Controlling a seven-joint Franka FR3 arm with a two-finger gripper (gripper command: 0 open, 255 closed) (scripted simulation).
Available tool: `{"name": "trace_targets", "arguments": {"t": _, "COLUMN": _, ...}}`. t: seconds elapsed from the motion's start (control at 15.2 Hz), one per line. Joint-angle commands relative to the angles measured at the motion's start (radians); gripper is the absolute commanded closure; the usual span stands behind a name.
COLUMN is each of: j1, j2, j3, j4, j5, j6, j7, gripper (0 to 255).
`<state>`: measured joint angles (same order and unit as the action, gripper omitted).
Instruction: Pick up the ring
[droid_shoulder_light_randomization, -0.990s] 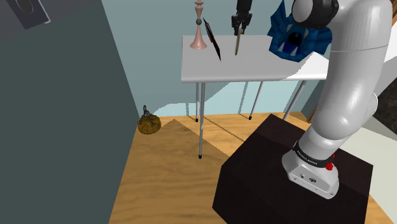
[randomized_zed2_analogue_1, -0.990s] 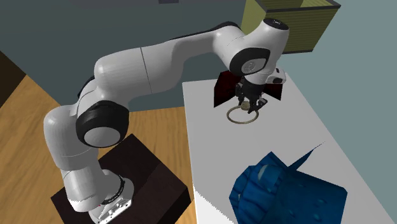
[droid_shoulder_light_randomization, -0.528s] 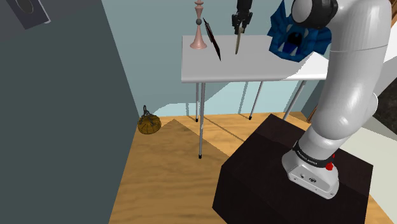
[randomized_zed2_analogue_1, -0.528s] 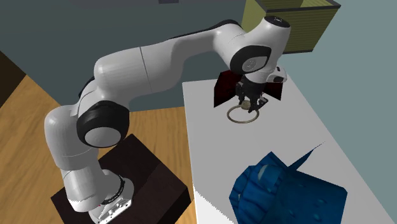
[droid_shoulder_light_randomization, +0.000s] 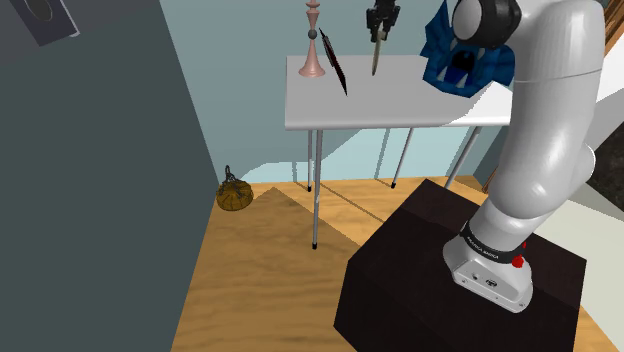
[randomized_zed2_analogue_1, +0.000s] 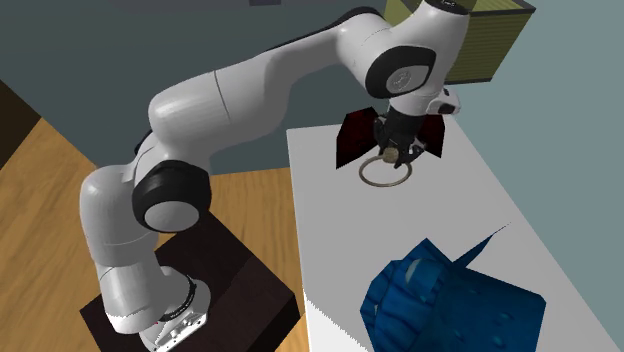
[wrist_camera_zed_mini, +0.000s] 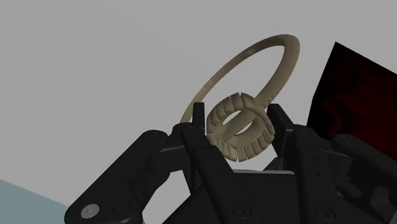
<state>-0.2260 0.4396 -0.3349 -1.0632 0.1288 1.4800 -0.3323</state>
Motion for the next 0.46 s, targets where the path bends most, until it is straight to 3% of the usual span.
{"name": "trace_targets", "arguments": {"t": 0.0, "j1": -0.010, "j2": 0.022, "j3": 0.001, "j4": 0.065, "j5": 0.007, "j6": -0.044, "j7": 0.000, "gripper": 255}}
{"name": "trace_targets", "arguments": {"t": 0.26, "j1": -0.036, "j2": 0.076, "j3": 0.004, "j4": 0.210, "j5": 0.024, "j6": -0.135, "j7": 0.001, "gripper": 255}}
{"name": "trace_targets", "arguments": {"t": 0.4, "j1": -0.038, "j2": 0.078, "j3": 0.004, "j4": 0.216, "j5": 0.024, "j6": -0.139, "j7": 0.001, "gripper": 255}}
